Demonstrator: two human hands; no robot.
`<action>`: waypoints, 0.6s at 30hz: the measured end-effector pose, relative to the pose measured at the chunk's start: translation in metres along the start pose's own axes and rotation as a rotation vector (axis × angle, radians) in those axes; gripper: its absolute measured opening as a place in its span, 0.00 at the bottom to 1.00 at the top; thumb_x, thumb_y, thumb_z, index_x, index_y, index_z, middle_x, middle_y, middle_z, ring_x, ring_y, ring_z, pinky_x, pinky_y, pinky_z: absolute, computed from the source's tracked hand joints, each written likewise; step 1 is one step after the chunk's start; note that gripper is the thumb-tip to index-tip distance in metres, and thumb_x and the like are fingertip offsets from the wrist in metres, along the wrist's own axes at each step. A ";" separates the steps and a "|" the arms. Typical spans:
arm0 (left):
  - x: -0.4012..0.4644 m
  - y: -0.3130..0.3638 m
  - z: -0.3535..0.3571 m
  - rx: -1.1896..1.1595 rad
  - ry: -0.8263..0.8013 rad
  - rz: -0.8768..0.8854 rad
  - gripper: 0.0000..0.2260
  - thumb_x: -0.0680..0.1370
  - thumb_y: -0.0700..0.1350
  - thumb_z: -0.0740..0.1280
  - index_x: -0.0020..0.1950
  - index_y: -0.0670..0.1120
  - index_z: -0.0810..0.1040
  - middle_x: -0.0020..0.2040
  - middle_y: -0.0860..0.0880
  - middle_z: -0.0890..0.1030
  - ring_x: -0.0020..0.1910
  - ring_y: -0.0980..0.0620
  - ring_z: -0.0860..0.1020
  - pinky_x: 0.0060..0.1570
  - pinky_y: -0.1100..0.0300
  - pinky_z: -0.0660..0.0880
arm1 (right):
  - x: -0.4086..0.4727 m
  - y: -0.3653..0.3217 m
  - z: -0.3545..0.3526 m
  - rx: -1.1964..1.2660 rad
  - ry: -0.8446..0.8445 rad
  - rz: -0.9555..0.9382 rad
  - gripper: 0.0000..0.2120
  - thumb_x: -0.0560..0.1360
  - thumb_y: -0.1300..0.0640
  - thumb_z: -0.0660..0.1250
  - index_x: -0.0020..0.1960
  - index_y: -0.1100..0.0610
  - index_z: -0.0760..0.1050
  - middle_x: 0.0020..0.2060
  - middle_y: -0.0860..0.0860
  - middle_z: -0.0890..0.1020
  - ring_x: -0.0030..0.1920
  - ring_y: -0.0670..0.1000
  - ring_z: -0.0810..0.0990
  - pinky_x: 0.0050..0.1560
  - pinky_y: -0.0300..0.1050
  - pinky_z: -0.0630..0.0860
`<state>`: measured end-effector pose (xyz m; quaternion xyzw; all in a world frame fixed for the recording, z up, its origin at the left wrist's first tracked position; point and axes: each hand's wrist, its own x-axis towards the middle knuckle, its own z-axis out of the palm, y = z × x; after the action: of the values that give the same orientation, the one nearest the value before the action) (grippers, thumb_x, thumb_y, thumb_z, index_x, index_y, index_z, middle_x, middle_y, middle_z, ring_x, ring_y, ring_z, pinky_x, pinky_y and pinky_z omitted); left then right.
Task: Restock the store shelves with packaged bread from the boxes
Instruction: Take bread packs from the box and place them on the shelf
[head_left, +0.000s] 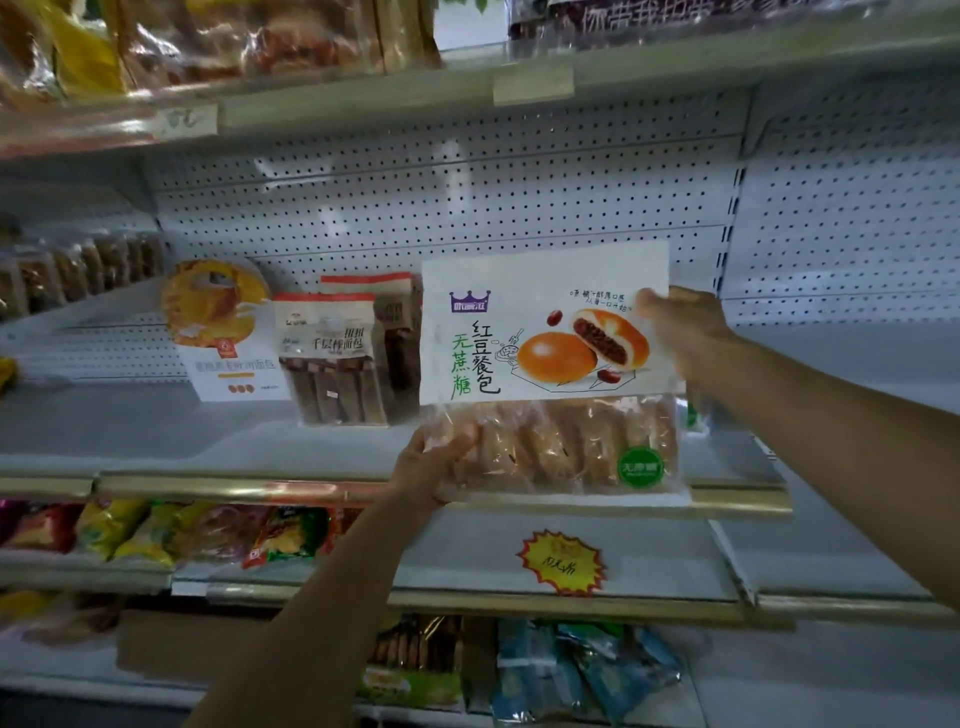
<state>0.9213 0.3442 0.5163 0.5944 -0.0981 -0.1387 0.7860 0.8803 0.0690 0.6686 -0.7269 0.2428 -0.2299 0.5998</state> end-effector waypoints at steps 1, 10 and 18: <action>0.007 -0.004 0.007 0.037 -0.020 0.011 0.38 0.62 0.54 0.83 0.66 0.40 0.74 0.61 0.33 0.78 0.56 0.33 0.80 0.59 0.32 0.73 | 0.008 0.004 -0.004 -0.013 -0.011 -0.002 0.14 0.78 0.50 0.66 0.59 0.57 0.78 0.53 0.50 0.80 0.54 0.52 0.78 0.59 0.47 0.74; 0.078 -0.052 0.078 0.145 -0.127 0.091 0.21 0.72 0.42 0.77 0.61 0.37 0.77 0.55 0.30 0.79 0.56 0.29 0.79 0.57 0.30 0.74 | 0.103 0.045 -0.042 -0.073 -0.005 0.020 0.09 0.76 0.50 0.67 0.48 0.55 0.78 0.50 0.52 0.81 0.56 0.55 0.80 0.60 0.50 0.76; 0.135 -0.094 0.126 0.194 -0.032 0.076 0.16 0.69 0.33 0.76 0.56 0.33 0.79 0.45 0.39 0.84 0.41 0.44 0.84 0.37 0.56 0.80 | 0.186 0.094 -0.077 0.066 -0.071 0.103 0.22 0.75 0.51 0.72 0.65 0.59 0.76 0.60 0.57 0.80 0.58 0.58 0.80 0.62 0.58 0.76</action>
<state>0.9988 0.1606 0.4591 0.6613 -0.1460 -0.1083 0.7278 0.9694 -0.1215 0.5973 -0.7009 0.2508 -0.1806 0.6428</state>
